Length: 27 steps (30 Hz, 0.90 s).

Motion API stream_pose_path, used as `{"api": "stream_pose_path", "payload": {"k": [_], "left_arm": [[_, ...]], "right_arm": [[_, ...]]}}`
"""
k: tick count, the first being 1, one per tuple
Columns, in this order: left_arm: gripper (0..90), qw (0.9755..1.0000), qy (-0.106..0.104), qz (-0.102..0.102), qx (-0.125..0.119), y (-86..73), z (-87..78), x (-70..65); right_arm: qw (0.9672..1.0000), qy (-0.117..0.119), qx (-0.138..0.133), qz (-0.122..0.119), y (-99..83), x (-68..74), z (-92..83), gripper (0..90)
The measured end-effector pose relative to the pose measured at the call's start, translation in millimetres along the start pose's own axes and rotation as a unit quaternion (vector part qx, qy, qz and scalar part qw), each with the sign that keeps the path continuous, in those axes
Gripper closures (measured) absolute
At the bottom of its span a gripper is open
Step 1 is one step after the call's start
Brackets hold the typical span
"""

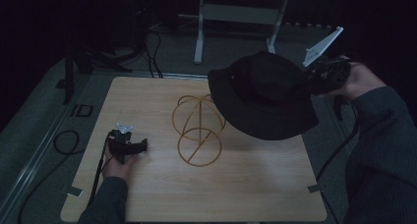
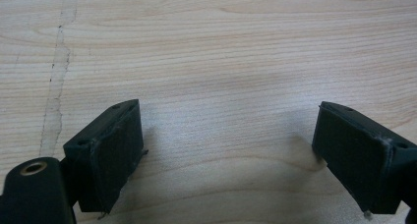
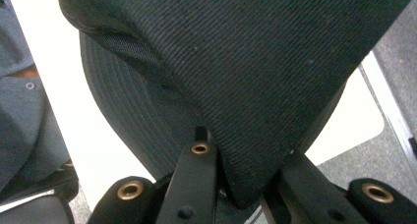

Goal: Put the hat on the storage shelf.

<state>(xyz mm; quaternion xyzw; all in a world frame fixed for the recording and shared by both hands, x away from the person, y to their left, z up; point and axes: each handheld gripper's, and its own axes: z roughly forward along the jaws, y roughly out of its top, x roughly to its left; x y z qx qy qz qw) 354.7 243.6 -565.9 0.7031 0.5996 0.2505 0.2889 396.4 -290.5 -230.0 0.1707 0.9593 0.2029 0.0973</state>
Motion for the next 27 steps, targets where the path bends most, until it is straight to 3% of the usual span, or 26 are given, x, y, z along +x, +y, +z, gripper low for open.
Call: {"api": "stream_pose_path", "payload": {"k": [8, 27], "left_arm": [[12.1, 1.0, 0.0, 0.0, 0.0, 0.0, 0.0, 0.0], [12.2, 1.0, -0.001, 0.0, 0.0, 1.0, 0.9, -0.3]], "right_arm": [[0.9998, -0.004, -0.011, -0.014, 14.9, 3.9, 1.1, 87.3], [0.9987, 0.015, -0.024, -0.041, 37.2, 8.0, 13.1, 87.3]]}}
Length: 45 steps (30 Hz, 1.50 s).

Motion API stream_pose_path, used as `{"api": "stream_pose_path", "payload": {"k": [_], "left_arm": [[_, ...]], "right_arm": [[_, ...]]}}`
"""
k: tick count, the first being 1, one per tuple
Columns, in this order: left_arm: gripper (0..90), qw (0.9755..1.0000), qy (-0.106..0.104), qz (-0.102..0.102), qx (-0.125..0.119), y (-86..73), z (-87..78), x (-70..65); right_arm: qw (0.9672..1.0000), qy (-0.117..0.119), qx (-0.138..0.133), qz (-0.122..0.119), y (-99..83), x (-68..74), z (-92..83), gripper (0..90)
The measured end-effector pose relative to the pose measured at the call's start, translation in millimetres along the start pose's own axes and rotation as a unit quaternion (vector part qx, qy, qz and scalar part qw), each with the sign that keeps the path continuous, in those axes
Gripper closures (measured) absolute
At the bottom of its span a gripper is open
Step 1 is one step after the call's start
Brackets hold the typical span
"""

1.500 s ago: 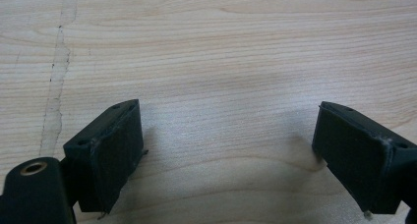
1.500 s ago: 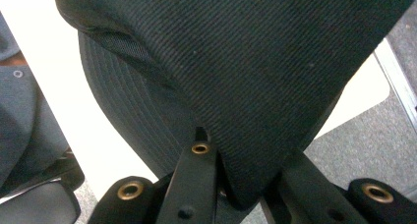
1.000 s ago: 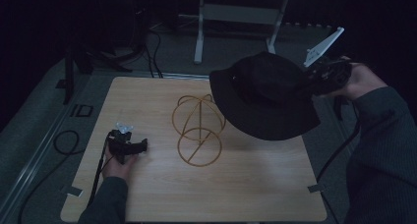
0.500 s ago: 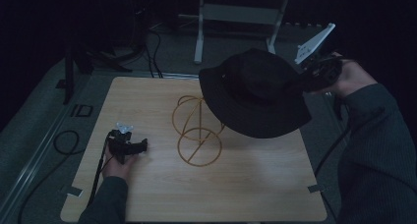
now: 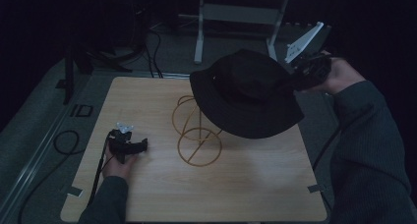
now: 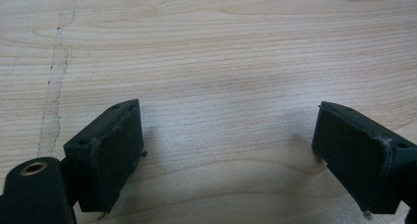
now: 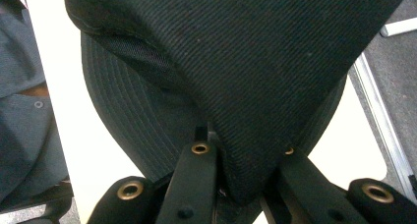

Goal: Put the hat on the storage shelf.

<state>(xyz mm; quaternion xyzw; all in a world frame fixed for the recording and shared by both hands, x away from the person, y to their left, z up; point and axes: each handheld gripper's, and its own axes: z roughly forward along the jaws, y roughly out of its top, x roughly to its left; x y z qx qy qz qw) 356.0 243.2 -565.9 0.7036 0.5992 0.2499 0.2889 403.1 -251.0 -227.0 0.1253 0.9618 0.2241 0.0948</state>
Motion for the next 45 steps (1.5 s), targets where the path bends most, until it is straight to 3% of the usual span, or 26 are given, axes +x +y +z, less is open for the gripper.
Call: {"api": "stream_pose_path", "payload": {"k": [45], "left_arm": [[12.4, 1.0, 0.0, 0.0, 0.0, 0.2, 0.2, -0.2]], "right_arm": [[0.9986, 0.029, 0.016, -0.042, 37.7, 14.6, 35.1, 87.2]]}}
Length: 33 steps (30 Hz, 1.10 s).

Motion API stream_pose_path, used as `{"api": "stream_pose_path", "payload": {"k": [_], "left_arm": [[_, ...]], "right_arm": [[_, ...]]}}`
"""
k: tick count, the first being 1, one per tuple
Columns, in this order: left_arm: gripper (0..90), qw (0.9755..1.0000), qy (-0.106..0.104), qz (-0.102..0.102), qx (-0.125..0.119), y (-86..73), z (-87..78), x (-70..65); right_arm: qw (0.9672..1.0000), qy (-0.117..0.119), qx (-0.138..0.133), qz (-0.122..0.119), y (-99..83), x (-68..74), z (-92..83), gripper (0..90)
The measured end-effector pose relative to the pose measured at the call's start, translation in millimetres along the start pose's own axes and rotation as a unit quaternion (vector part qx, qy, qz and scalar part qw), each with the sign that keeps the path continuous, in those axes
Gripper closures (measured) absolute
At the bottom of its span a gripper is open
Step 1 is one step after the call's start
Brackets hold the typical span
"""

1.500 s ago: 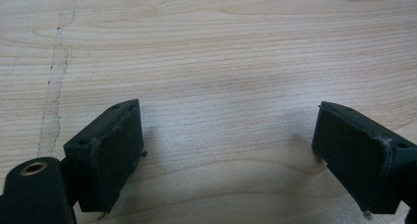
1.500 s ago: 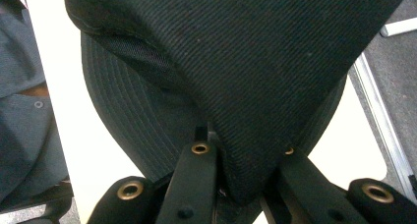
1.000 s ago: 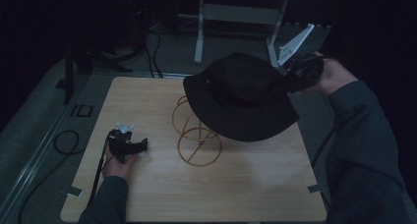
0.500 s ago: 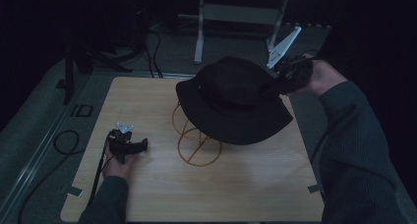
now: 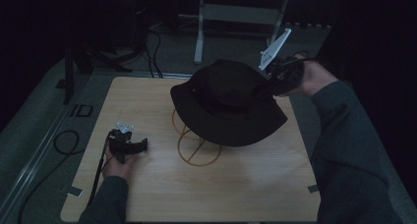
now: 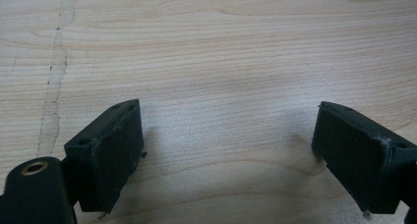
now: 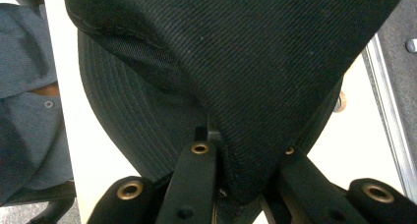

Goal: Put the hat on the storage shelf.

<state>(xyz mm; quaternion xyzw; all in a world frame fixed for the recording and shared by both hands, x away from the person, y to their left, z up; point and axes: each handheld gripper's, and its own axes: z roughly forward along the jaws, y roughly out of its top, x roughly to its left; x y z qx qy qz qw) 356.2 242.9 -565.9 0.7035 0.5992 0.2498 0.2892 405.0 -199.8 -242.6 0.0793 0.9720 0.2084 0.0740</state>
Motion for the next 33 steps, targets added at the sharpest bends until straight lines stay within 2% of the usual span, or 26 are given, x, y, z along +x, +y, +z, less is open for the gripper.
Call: {"api": "stream_pose_path", "payload": {"k": [24, 33], "left_arm": [[12.4, 1.0, 0.0, 0.0, 0.001, 0.1, -0.1, 0.0], [12.4, 1.0, 0.0, -0.002, -0.001, 0.0, 0.1, -0.2]], "right_arm": [[0.9996, 0.02, 0.017, -0.006, 22.0, -0.6, 32.8, 86.7], [0.9997, 0.023, 0.004, 0.003, 29.2, -3.4, 45.8, 85.5]]}}
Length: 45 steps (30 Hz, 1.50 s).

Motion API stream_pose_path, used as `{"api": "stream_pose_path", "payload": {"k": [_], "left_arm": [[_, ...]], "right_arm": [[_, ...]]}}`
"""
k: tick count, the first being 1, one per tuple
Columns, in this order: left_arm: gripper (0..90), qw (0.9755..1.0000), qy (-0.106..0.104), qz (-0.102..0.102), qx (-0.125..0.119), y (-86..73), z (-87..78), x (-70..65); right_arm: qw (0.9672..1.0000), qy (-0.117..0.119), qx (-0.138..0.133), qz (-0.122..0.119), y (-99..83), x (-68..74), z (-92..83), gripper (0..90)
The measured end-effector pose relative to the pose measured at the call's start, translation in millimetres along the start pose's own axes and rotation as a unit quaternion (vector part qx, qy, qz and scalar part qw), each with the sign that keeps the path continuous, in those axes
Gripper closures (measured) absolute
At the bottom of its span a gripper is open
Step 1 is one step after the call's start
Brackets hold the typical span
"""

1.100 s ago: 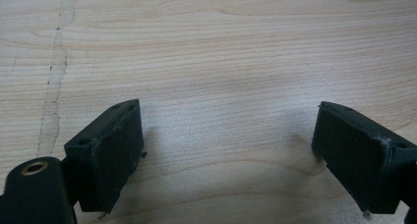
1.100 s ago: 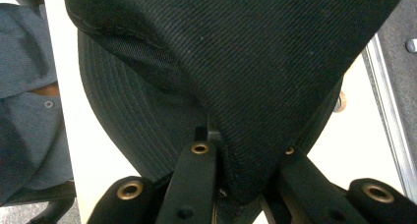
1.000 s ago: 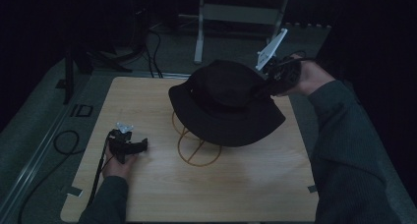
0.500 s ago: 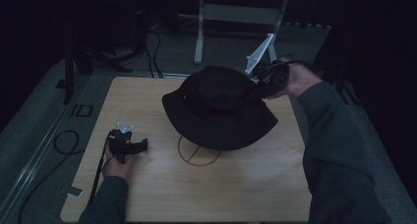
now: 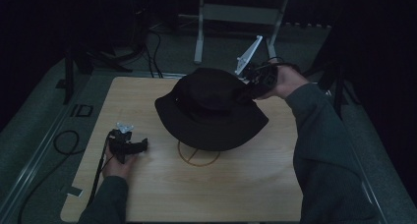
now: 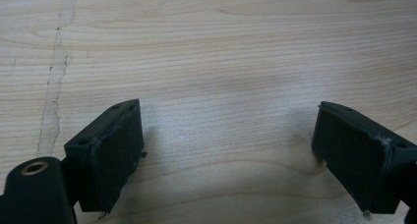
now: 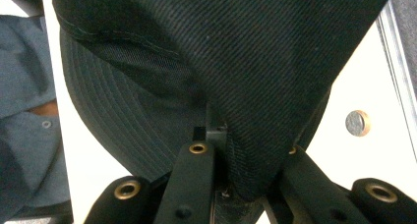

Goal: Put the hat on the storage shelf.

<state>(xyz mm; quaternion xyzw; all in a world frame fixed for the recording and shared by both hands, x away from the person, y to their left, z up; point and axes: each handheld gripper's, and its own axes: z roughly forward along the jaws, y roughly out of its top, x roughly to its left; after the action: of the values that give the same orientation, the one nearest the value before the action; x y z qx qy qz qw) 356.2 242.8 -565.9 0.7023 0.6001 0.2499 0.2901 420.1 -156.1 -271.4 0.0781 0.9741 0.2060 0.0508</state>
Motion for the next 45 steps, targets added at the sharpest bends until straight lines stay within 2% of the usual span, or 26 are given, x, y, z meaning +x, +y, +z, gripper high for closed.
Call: {"api": "stream_pose_path", "payload": {"k": [10, 22, 26, 31, 35, 38, 41, 45], "left_arm": [[12.4, 1.0, 0.0, 0.0, -0.001, 0.0, 0.2, -0.1], [12.4, 1.0, 0.0, 0.002, 0.001, 0.1, 0.1, 0.1], [12.4, 1.0, 0.0, 0.002, 0.001, 0.1, 0.0, 0.2], [12.4, 1.0, 0.0, 0.002, 0.001, 0.1, 0.0, 0.2], [12.4, 1.0, 0.0, 0.003, 0.001, 0.1, 0.1, 0.2], [12.4, 1.0, 0.0, 0.002, 0.0, 0.1, 0.2, 0.1], [12.4, 1.0, -0.001, 0.003, 0.001, 0.2, 0.1, 0.2], [12.4, 1.0, 0.0, 0.003, 0.001, 0.2, 0.1, 0.2]], "right_arm": [[0.9999, 0.003, -0.009, 0.005, 11.9, -0.3, 12.8, 83.2], [0.9999, 0.011, 0.005, 0.003, 21.3, 3.4, 35.0, 74.7], [0.9999, 0.015, 0.002, 0.004, 24.2, 5.8, 37.7, 66.0], [0.9999, 0.008, 0.005, 0.01, 25.4, 6.3, 41.8, 60.9], [0.9995, 0.001, 0.005, 0.03, 27.6, 3.9, 44.0, 49.7], [0.9986, -0.002, 0.01, 0.051, 27.1, 0.3, 45.5, 36.2], [0.9978, -0.015, 0.007, 0.065, 22.4, -1.7, 47.1, 25.6], [0.9975, -0.036, 0.015, 0.059, 19.6, -0.4, 48.6, 17.2]]}}
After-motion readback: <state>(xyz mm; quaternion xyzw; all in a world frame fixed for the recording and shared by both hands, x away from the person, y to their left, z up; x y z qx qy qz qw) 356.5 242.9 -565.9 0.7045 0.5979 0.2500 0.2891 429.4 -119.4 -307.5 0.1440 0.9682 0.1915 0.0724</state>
